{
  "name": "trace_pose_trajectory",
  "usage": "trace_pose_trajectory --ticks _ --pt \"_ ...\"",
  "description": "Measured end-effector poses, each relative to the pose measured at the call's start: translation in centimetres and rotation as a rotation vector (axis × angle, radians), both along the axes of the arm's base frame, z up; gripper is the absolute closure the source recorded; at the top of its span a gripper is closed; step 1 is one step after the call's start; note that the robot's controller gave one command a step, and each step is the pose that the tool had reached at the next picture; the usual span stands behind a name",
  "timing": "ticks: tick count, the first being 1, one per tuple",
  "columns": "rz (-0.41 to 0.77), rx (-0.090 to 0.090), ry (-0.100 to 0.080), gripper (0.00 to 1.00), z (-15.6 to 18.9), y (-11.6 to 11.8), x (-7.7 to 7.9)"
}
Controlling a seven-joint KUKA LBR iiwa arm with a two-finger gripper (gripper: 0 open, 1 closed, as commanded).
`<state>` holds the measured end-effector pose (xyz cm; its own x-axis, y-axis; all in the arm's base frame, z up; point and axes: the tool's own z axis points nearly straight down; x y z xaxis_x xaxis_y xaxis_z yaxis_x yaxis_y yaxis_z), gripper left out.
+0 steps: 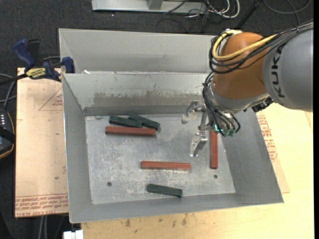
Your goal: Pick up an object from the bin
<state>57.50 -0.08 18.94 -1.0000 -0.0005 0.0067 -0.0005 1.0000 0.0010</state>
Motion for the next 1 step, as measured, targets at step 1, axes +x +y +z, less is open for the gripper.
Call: trace_pose_trajectory --ticks 1 --pt "0.000 0.000 -0.008 0.00 0.47 0.00 0.16"
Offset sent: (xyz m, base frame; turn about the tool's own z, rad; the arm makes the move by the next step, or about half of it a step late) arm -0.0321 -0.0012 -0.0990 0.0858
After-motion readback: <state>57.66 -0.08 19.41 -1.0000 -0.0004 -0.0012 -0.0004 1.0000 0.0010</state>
